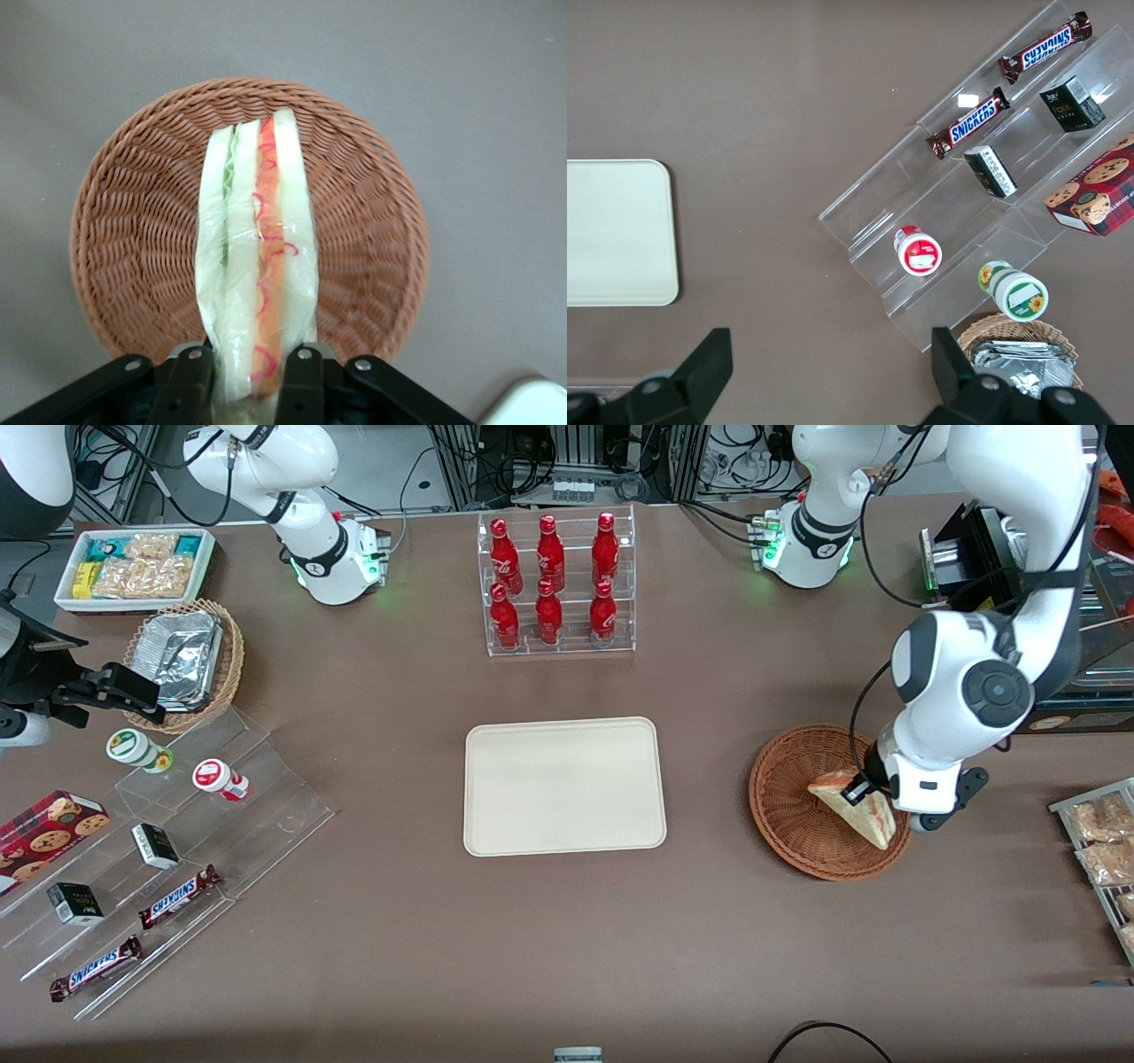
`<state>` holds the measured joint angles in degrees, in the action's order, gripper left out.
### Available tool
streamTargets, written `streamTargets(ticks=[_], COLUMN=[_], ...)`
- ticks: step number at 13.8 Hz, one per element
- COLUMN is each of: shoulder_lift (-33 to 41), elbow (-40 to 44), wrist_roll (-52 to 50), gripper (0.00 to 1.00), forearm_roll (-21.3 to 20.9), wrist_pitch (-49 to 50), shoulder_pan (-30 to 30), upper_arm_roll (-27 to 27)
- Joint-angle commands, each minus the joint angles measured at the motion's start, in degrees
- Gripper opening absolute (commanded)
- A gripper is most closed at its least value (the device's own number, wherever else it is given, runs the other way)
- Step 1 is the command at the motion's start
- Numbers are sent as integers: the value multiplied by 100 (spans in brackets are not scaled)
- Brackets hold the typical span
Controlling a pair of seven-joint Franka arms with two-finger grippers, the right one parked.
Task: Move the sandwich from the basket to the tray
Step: 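Lift the sandwich and carry it over the cream tray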
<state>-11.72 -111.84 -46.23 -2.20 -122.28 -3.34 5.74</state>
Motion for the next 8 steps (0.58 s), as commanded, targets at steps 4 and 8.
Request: streamTargets(ticks=[4,8], shoulder_lift=[-366,-840], elbow=[1383,1989], wrist_roll=[-245,-544], gripper=[19,19], forearm_roll=[-96,-53], wrist_pitch=[1039,1057], shoulder_pan=[-1202,-2020], upper_arm_roll=[85,85])
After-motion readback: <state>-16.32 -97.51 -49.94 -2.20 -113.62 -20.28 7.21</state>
